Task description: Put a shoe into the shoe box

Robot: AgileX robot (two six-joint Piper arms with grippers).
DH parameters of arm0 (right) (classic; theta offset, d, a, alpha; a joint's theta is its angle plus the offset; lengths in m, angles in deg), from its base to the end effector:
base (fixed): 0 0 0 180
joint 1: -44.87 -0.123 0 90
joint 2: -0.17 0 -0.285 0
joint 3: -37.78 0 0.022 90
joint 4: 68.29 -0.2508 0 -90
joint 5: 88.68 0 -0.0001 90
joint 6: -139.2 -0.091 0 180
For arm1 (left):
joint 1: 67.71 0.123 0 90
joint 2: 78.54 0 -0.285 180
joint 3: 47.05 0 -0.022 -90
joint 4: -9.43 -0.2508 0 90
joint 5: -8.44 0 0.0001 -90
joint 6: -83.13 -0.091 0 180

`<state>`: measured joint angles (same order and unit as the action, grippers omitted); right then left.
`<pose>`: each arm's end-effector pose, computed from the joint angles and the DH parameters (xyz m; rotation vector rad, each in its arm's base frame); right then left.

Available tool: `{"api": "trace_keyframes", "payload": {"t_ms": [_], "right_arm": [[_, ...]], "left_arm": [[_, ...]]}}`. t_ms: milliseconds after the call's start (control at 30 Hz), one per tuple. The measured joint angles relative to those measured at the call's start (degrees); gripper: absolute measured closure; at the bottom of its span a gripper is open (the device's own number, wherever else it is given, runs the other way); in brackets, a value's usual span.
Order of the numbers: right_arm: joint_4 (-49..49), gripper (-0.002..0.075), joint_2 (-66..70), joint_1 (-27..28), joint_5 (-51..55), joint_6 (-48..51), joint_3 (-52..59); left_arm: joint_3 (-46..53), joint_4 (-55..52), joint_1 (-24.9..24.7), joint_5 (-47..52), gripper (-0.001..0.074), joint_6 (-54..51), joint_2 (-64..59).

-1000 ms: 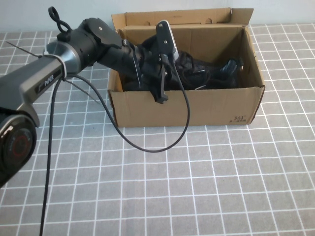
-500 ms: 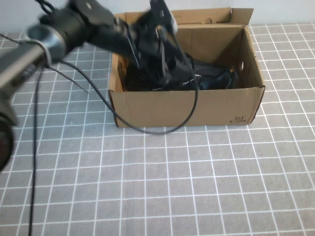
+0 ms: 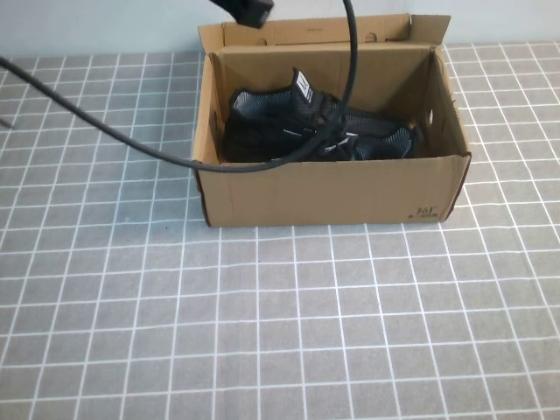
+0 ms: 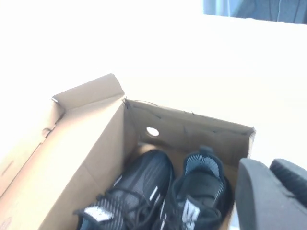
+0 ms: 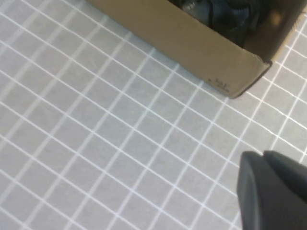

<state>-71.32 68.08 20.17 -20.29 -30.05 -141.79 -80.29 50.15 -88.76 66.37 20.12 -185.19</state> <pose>0.1617 0.0793 0.4339 -0.7284 2.2789 0.1828 0.3353 -0.1830 0.4465 1.3081 1.6217 -0.4471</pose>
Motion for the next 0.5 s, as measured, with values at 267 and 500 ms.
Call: {"api": "trace_keyframes", "payload": {"t_ms": [267,500], "right_arm": [[-2.22,0.0743,-9.97,0.0,3.69,-5.57,0.13],[-2.95,0.0742,-25.22,0.0,4.13,-7.44,5.75]], "left_arm": [[2.16,-15.92,0.0,1.35,0.0734,17.37,10.41],[27.51,-24.49,0.0,-12.51,0.0734,24.06,30.73]]}}
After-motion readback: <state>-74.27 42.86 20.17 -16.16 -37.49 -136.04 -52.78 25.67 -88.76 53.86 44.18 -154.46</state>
